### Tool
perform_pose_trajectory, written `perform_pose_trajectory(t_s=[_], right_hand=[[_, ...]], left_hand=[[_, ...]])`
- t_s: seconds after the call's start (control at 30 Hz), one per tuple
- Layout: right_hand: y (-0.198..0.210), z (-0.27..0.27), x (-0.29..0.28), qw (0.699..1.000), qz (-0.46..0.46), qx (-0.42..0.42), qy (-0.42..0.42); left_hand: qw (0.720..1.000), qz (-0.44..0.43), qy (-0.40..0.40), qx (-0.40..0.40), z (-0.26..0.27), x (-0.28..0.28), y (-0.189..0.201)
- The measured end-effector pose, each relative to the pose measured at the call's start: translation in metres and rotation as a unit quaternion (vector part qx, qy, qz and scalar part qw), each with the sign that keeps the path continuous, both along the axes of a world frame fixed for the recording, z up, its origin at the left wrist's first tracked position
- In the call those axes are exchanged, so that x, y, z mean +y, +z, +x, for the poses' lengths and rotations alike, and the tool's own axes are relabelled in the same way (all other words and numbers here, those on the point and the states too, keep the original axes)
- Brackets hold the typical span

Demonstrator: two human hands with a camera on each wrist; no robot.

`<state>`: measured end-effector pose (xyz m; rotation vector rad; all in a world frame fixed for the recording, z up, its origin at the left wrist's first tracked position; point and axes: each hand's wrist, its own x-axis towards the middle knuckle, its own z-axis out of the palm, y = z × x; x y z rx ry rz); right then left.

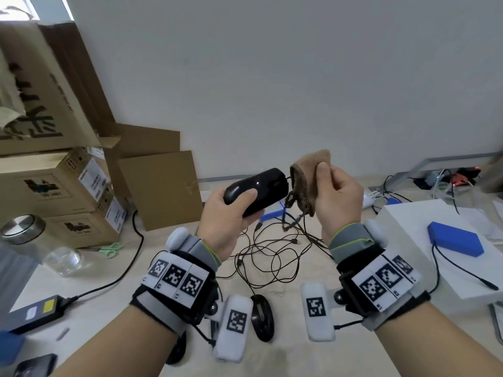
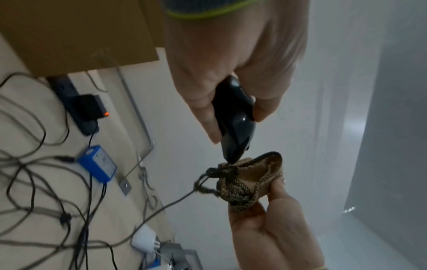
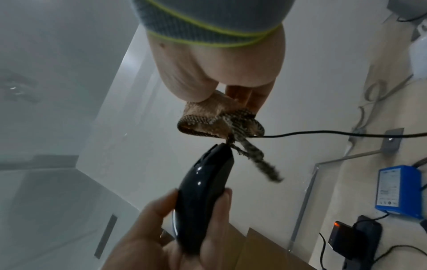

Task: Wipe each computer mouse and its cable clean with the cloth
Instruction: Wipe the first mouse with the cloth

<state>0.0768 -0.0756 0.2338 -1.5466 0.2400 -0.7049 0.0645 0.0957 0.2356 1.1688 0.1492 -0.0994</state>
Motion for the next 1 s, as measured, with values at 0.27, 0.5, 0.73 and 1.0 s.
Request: perform_pose_trajectory(t_s=[0.27,0.5,0.73,1.0], right_hand=[[-0.021,-0.021,0.041,0.889,-0.445,-0.073,0.079],[-0.014,-0.008,0.025,0.888,-0.434,-0.117,0.093],[-0.003,0.002,0.020,0.929,-0.369,0.004,0.041],[-0.005,0.015,-0.004,0.952,-0.302,0.042,0.038]], left_hand=[[0.979,-0.187,-0.066,0.038,0.003,-0.020,0.009],[0.982,-0.171,-0.062,0.056,0.006,-0.022,0.008],[0.990,-0.106,-0.090,0.003,0.003,-0.023,0.007],[0.987,-0.113,-0.112,0.009,0.004,-0.011,0.005]])
